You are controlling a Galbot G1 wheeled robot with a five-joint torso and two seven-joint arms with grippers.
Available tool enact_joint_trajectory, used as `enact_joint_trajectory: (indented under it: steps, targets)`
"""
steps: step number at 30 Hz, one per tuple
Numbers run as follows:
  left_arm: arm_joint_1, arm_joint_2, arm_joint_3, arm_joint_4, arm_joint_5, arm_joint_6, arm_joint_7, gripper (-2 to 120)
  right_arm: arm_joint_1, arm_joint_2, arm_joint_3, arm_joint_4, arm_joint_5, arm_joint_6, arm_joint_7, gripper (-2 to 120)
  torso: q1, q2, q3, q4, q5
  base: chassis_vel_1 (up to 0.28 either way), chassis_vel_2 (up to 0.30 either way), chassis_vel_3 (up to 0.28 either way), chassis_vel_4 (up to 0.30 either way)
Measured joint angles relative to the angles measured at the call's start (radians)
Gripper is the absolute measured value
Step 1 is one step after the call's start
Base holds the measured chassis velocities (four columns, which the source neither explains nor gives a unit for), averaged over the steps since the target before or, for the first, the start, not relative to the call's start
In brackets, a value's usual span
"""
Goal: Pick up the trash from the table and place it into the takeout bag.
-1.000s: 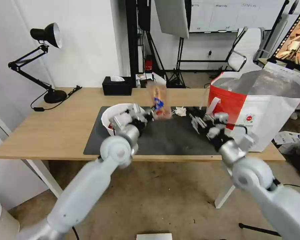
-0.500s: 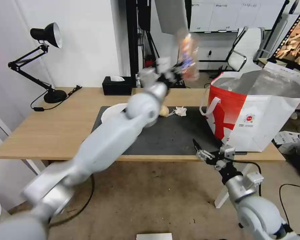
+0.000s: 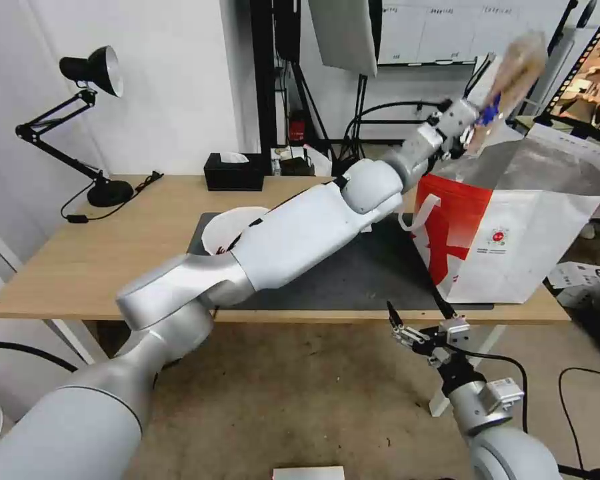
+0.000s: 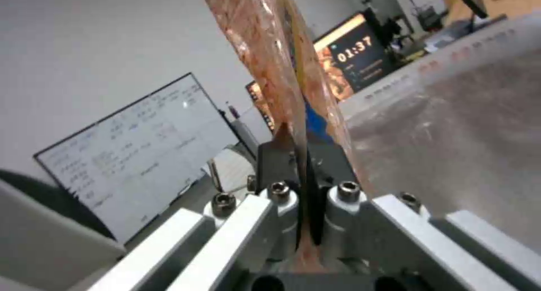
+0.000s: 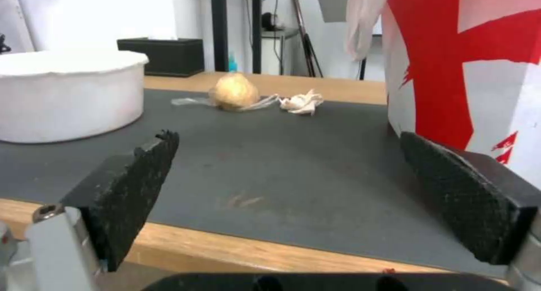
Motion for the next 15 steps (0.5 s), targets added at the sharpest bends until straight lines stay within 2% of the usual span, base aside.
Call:
enact_joint_trajectory:
  steps: [4,13,15]
  targets:
    - [-0.008,0.002,0.026,0.011,0.025,-0.025,0.031,0,0.000,-0.006,0.002,-0.002,0.003,0.002,0.000,100,0.000,0.000,0.000,-0.0002,0.0000,0.000,0.000,0.000,0.000]
    - [-0.011,0.005,0.049,0.012,0.018,-0.036,0.038,0,-0.005,-0.014,0.020,0.005,0.013,0.002,-0.001,100,0.000,0.000,0.000,-0.0002,-0.0001,0.000,0.000,0.000,0.000]
    - [-0.011,0.007,0.064,0.008,0.007,-0.045,0.037,5,-0.017,-0.013,0.032,0.010,0.014,0.002,-0.001,100,0.000,0.000,0.000,-0.0002,-0.0001,0.000,0.000,0.000,0.000]
